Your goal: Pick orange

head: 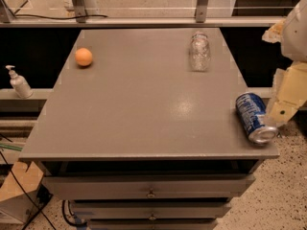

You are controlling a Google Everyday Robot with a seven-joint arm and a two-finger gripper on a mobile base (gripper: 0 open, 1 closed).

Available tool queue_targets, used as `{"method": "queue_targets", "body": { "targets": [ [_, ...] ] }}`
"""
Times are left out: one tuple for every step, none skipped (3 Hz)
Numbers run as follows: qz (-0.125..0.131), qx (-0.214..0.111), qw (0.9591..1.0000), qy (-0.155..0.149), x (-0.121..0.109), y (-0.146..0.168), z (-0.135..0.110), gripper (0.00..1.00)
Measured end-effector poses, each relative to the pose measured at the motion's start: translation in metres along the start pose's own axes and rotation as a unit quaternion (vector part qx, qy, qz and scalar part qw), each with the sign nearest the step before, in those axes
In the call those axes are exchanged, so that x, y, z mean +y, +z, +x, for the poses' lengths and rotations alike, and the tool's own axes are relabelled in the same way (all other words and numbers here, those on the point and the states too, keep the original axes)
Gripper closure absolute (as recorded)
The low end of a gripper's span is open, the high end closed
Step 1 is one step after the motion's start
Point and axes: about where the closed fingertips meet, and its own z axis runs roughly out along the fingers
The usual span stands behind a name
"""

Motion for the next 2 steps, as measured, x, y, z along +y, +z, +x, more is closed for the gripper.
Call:
{"method": "queue_targets", "body": {
  "targets": [
    [0.0,0.0,1.0,0.0,0.0,0.0,0.0,0.0],
    [0.002,-0.011,0.9999,-0.011,0.0003,0.0002,-0.0059,0.0]
  ]
}}
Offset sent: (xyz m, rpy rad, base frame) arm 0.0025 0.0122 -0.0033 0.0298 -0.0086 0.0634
